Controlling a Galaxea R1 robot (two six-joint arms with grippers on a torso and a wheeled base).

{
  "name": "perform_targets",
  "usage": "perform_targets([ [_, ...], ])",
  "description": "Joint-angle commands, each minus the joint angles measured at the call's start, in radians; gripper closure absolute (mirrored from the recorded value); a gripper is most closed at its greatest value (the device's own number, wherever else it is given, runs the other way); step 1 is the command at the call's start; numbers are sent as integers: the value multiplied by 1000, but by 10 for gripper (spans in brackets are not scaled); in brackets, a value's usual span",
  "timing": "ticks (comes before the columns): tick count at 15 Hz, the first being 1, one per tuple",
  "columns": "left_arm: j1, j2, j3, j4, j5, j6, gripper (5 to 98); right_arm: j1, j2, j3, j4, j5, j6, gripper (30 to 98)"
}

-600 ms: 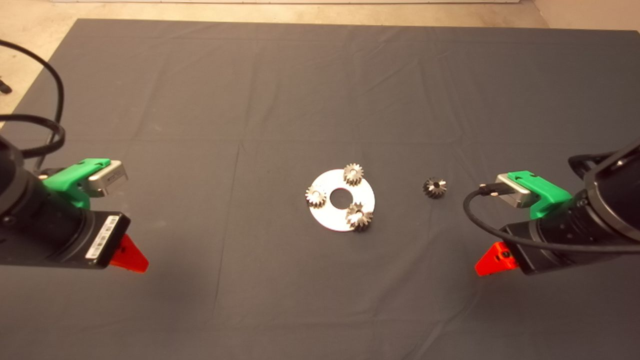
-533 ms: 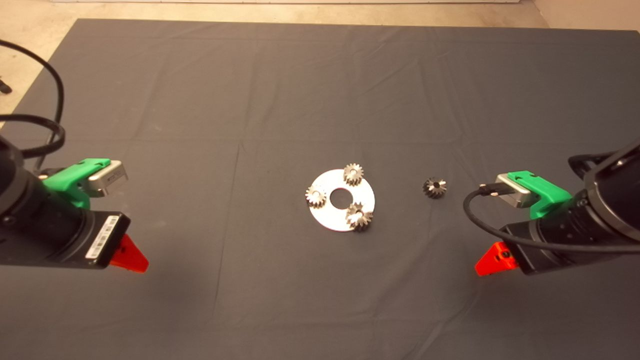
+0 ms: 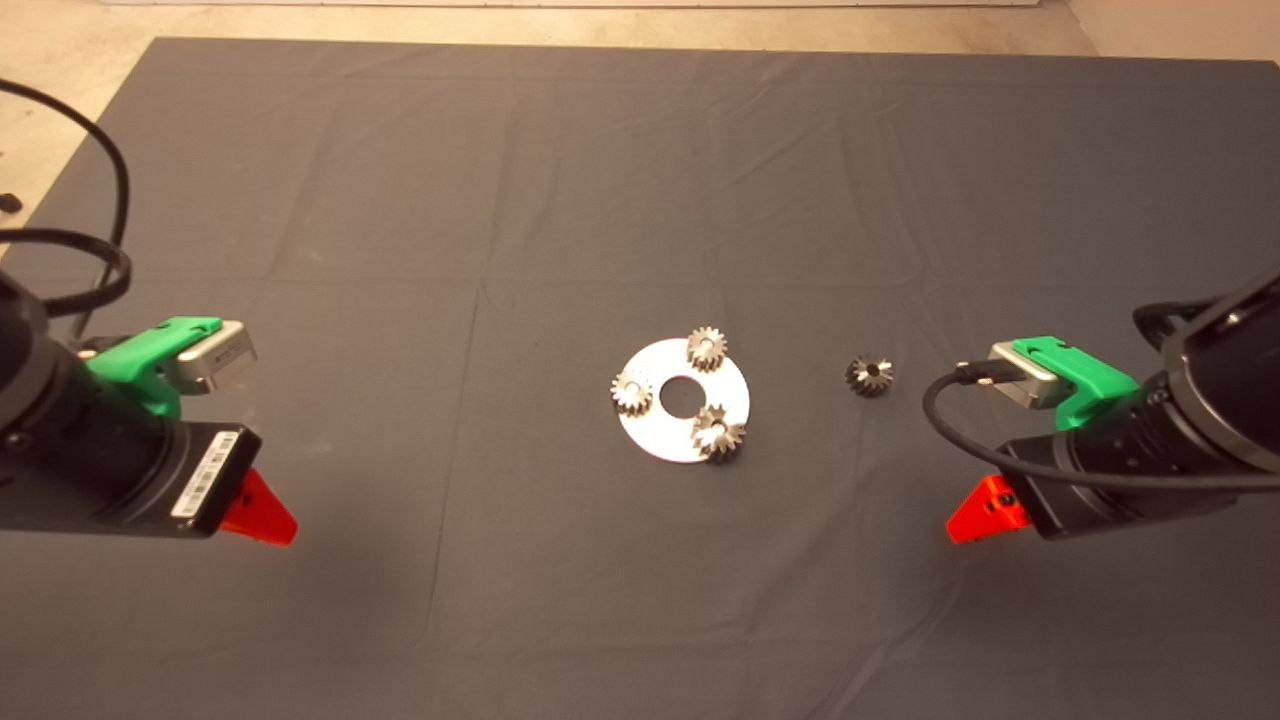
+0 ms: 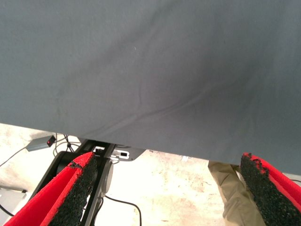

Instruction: Remove an incorrectly installed larger gear and replace it with the correct smaller gear

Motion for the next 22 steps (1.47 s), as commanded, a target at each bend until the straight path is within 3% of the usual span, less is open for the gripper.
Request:
perform_targets([
  [1,-16,-4,7,-16,133,-4,401,-44,123,-187,-90,2,-112,472],
  [5,-14,-6,5,-16,133,-4,401,-106,244,-369,-168,2,-205,472],
  [7,-14,-4,5,-18,133,-4,401,-136,323,-427,-188,3,-209,472],
  [12,-16,6,1,-18,133,-4,401,-228,424,-494,-263,4,-210,472],
  [17,-16,8,2,-18,133,-4,401,-231,438,-501,-266,5,-210,472],
  [20,-16,11,1,-18,133,-4,401,-231,449,-546,-268,4,-244,472],
  [22,-16,11,1,-18,133,-4,401,-234,452,-553,-268,15,-241,472],
])
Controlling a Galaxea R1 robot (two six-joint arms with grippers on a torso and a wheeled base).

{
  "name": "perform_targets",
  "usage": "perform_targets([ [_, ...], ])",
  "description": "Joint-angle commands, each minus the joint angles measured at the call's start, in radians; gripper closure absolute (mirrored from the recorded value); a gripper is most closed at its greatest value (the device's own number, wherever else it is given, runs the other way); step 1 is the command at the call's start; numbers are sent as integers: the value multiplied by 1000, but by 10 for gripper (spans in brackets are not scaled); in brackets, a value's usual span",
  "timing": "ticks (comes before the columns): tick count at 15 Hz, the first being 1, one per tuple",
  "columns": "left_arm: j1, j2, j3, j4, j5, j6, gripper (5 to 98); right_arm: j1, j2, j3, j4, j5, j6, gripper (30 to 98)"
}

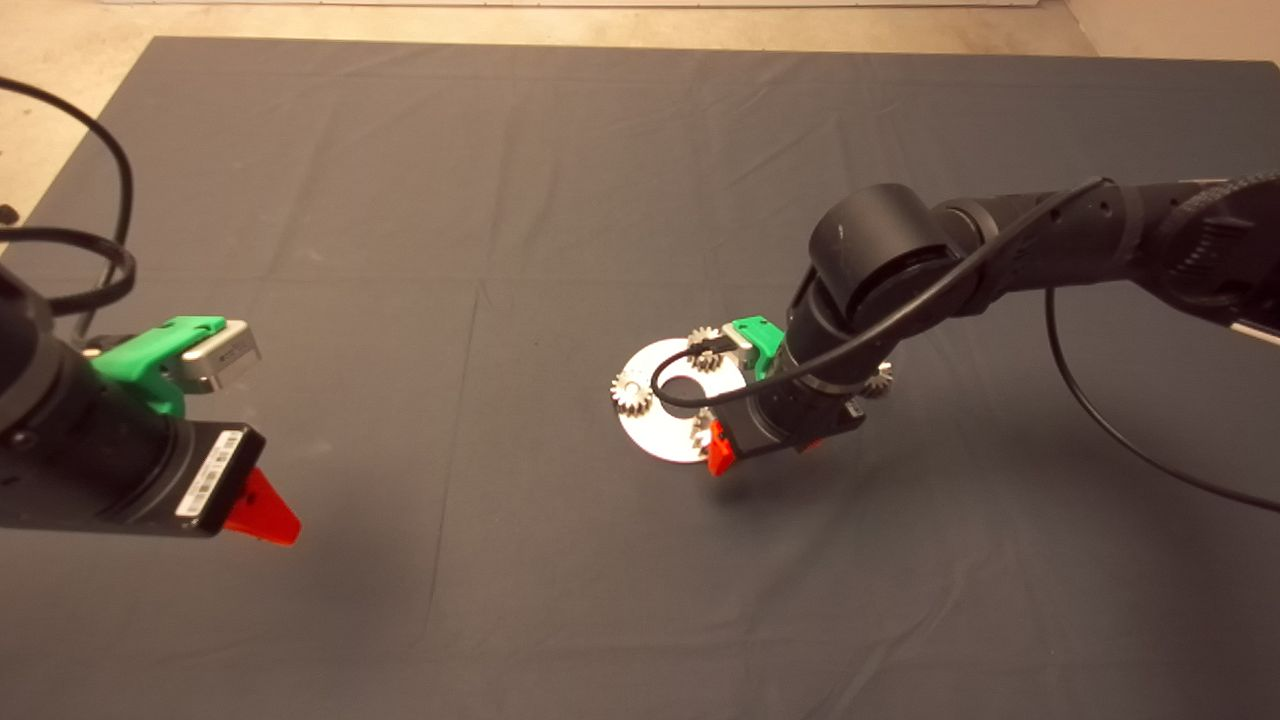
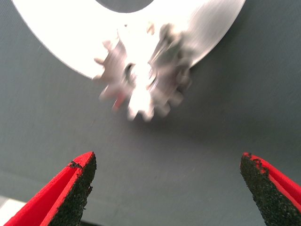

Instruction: Remove an incorrectly installed larger gear and replace it with the correct smaller gear

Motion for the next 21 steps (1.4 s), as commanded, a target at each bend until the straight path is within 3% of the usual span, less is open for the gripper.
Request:
perform_targets([
  [1,-16,1,3,-18,133,-2,401,16,27,-39,-35,13,-9,472],
  [6,-16,1,3,-18,133,-2,401,5,119,-162,-48,7,-43,472],
  [21,-16,-3,4,-18,133,-2,401,2,79,-171,-84,3,-51,472],
])
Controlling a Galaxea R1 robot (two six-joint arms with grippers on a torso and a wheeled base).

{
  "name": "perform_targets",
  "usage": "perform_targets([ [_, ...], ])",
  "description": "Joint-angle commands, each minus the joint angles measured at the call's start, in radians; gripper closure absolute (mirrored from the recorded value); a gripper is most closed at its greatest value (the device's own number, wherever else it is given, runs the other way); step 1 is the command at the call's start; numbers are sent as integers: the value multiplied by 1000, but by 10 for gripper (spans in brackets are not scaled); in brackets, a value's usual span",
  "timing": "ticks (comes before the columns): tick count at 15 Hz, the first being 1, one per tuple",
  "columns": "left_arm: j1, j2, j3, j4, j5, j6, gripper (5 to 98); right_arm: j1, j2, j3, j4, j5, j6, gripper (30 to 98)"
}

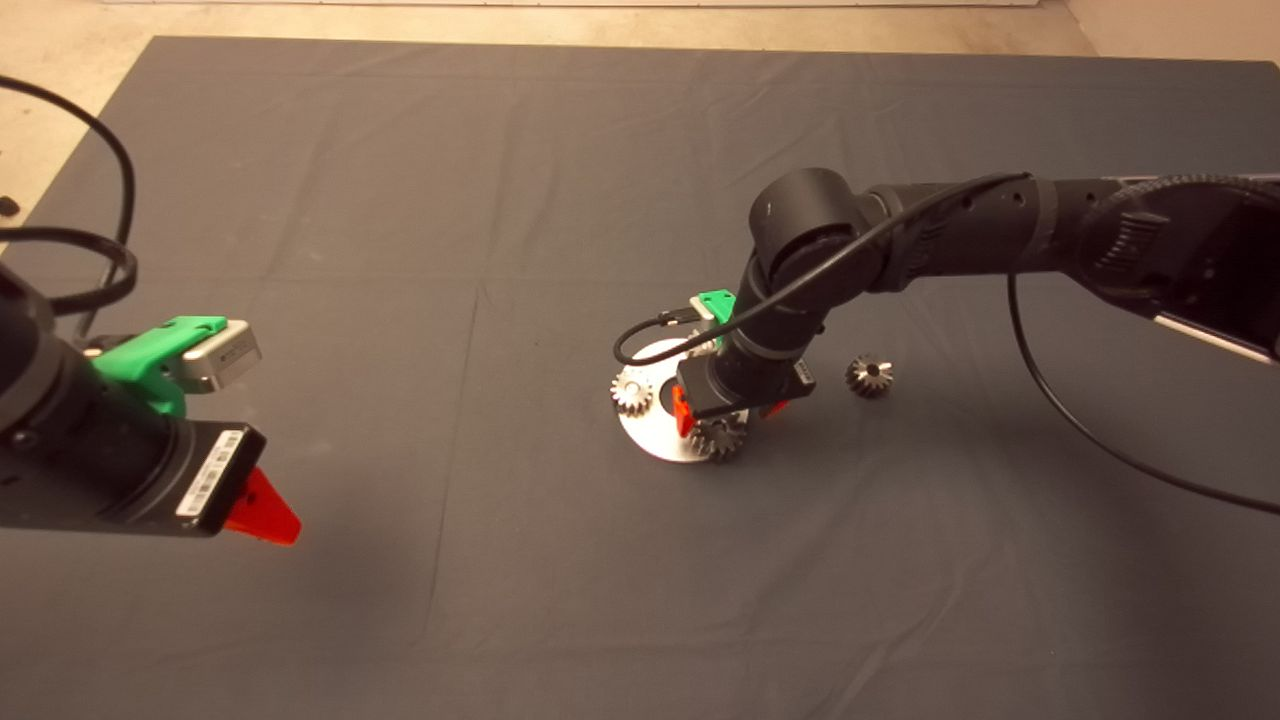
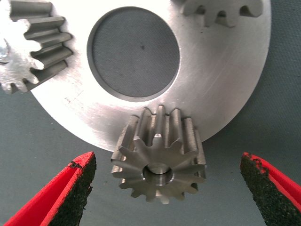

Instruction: Remove an incorrectly installed larger gear and replace it with the correct smaller gear

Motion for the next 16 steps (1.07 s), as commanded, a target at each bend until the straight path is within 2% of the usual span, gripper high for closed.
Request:
perform_targets([
  [1,-16,-1,5,-18,133,-2,401,19,-13,4,-34,3,-6,472],
  [4,-16,-1,4,-18,133,-2,401,17,-1,10,-34,4,-1,472],
  [9,-16,-4,5,-18,133,-2,401,-27,-2,14,-36,4,0,472],
  [16,-16,-7,8,-18,133,-2,401,-28,-2,13,-52,3,0,472],
])
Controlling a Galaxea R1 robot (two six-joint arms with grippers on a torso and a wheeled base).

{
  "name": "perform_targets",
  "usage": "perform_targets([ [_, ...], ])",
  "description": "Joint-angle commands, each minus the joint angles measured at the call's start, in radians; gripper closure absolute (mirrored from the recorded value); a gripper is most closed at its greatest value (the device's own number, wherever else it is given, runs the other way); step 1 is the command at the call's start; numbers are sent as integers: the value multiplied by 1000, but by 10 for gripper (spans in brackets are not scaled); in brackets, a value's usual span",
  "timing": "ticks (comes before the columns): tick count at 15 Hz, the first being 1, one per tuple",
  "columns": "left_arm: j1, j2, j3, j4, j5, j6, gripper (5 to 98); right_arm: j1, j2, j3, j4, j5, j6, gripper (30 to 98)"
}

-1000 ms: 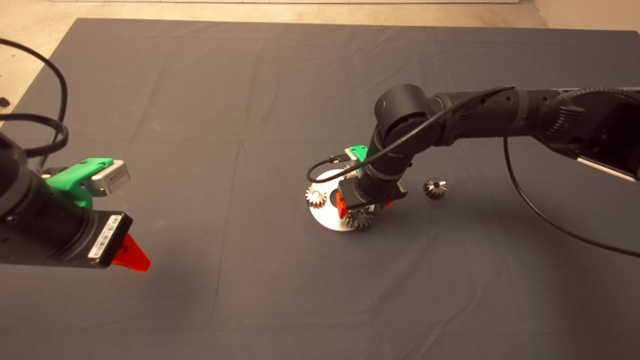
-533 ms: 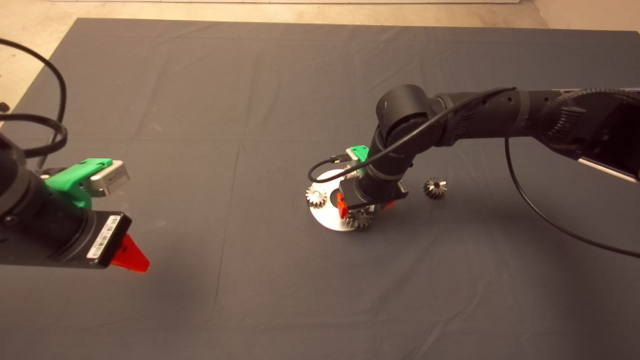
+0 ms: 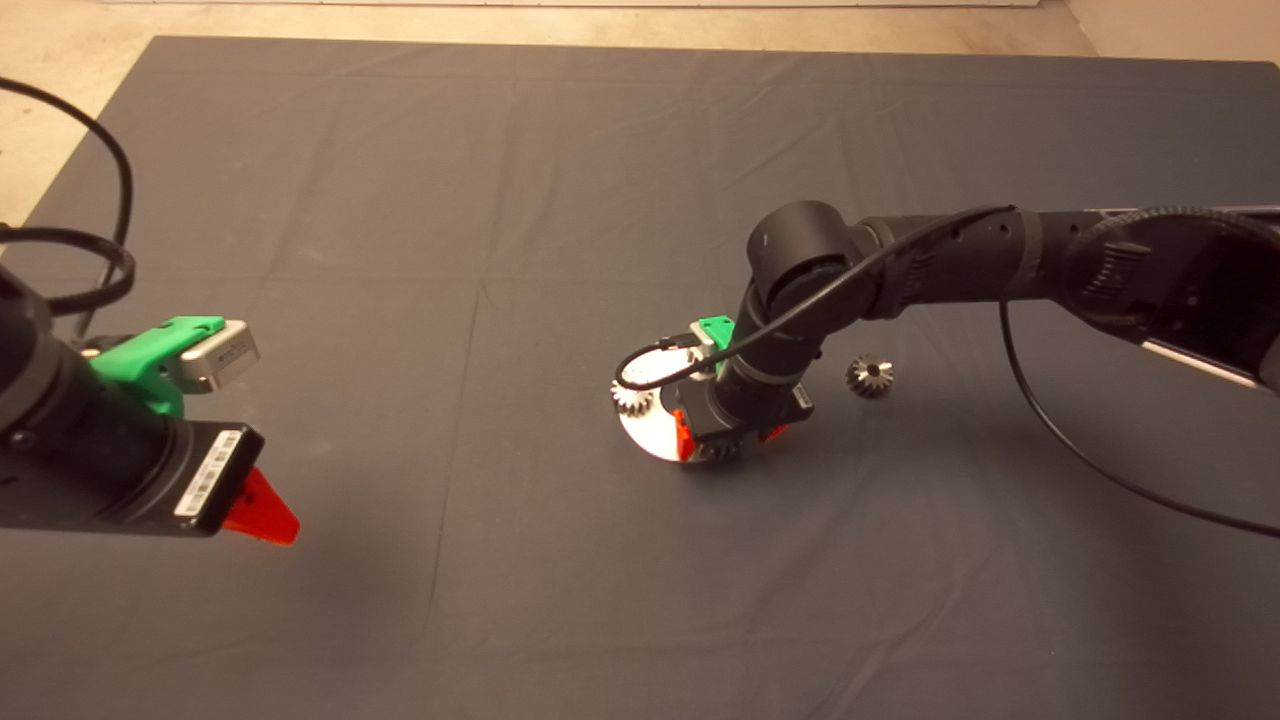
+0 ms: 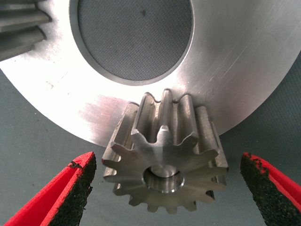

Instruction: Remove an incorrectly installed larger gear and replace it with the correct smaller gear

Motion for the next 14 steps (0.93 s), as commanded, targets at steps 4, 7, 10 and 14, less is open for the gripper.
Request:
perform_targets([
  [4,-16,0,5,-18,133,-2,401,23,0,1,-52,0,-2,472],
  [7,-16,-2,5,-18,133,-2,401,24,6,1,-62,0,-3,474],
  [10,-16,-2,7,-18,133,-2,401,24,4,9,-68,0,-2,524],
  [14,-16,-3,7,-18,133,-2,401,24,4,9,-70,0,-2,583],
])
